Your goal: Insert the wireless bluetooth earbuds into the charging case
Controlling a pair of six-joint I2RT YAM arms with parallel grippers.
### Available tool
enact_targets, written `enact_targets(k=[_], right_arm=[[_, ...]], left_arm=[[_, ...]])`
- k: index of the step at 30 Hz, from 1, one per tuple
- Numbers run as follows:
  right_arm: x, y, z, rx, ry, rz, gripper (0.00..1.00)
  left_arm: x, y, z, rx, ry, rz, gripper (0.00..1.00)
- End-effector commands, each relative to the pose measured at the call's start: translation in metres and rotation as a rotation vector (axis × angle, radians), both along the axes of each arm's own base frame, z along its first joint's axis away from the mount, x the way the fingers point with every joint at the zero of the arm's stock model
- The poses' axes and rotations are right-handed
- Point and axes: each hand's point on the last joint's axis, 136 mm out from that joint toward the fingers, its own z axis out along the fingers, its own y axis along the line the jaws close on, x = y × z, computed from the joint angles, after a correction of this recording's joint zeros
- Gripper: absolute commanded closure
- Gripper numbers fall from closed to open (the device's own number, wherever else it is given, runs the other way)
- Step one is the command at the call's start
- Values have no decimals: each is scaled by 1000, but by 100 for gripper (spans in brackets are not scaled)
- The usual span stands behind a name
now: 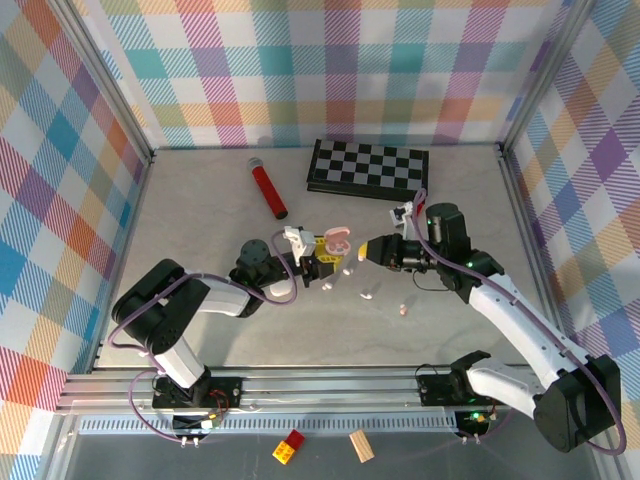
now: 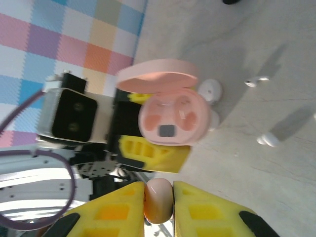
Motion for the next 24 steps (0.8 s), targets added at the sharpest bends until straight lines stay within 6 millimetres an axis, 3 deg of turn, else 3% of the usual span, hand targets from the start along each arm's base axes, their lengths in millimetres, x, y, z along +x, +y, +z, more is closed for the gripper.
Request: enact_targets(k=[1, 13, 24], right_arm=[[0, 10, 28, 116, -7, 38, 83], [12, 14, 20, 172, 105, -14, 83], [16, 14, 10, 148, 114, -31, 84]], left_arm=[[1, -7, 4, 1, -56, -7, 65], [-4, -20, 4, 7, -90, -10, 65], [-4, -34, 15, -6, -133, 3, 65]])
